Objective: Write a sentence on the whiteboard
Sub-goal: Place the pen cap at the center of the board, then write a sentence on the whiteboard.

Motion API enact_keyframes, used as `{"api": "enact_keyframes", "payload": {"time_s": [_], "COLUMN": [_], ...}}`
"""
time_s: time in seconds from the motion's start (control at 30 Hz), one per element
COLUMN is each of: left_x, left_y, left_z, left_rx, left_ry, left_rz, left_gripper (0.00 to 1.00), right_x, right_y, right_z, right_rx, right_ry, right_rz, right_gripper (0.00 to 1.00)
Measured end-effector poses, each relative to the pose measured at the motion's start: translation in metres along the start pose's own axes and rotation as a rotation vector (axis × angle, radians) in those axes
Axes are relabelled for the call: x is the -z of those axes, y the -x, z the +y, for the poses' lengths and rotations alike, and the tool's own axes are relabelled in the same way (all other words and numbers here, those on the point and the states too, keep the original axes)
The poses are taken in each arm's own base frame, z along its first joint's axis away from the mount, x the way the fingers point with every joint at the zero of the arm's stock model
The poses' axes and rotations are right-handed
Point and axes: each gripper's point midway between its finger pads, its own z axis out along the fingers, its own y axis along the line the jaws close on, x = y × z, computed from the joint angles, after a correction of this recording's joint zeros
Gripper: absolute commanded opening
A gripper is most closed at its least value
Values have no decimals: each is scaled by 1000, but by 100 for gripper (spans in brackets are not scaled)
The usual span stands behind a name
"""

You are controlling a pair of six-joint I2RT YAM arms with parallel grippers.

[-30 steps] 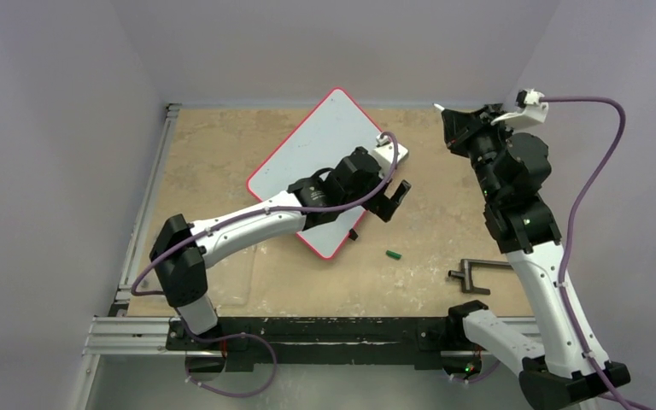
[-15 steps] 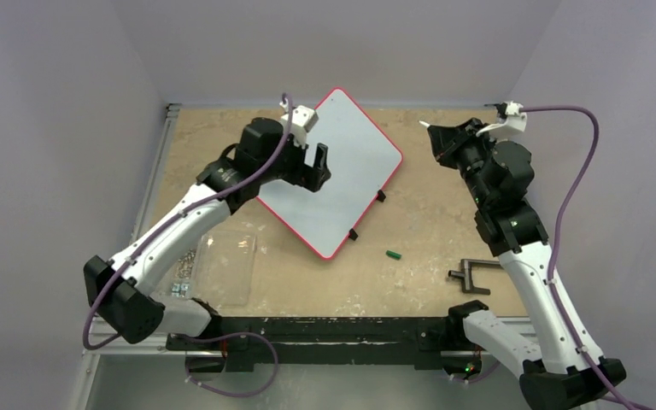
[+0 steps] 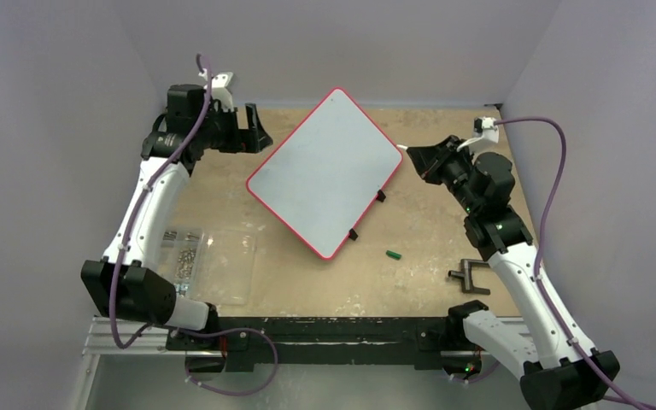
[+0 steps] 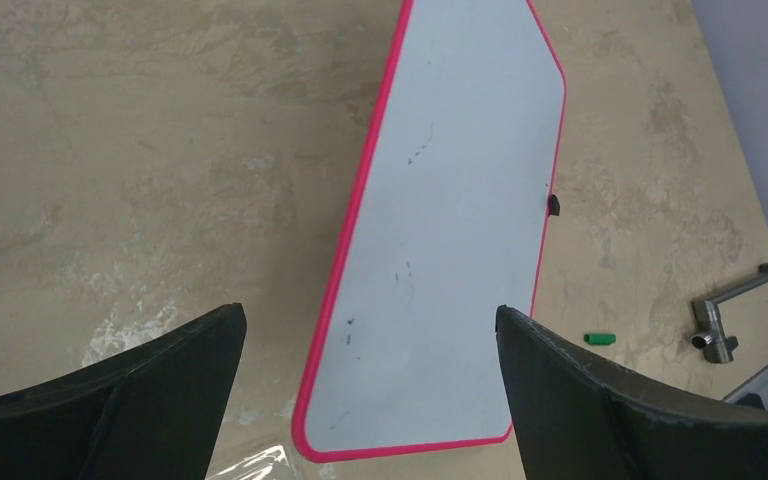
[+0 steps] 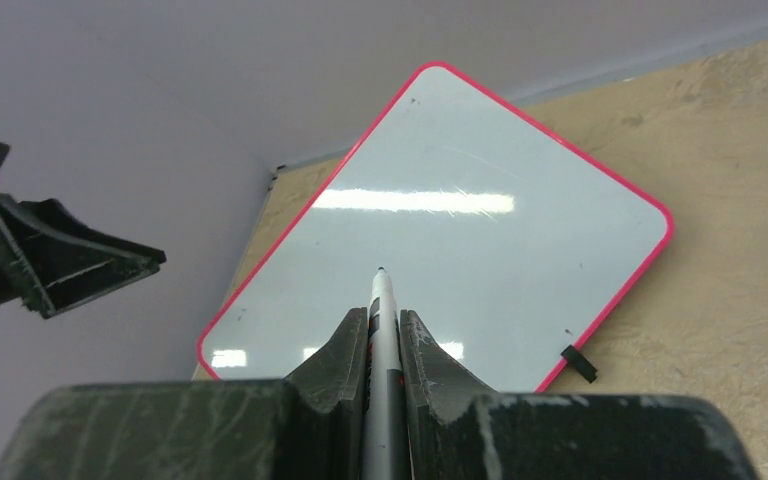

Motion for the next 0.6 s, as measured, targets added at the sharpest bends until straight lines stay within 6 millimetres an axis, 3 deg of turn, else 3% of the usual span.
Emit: {"api": "enact_keyframes", "payload": {"time_s": [0.17,0.33,0.43,0.6], "left_x": [-23,-48,-56,-70], "left_y": [-9,-15,-6,6], "left_z": [38,35,31,56], "left_rx": [130,189,244,347], "left_ry": [-57,-185,-284,-382], "left_rz": [62,116,94,52], "left_gripper": [85,79,73,63], "right_x": [3,5,6,3], "right_y": [-10,-16,-24,-31], "right_z": [7,19,22,22], "right_rx": [-2,1,4,17], "right_ry": [34,82,99,105], "right_rz": [29,52,70,95], "right_gripper": [0,0,0,0]}}
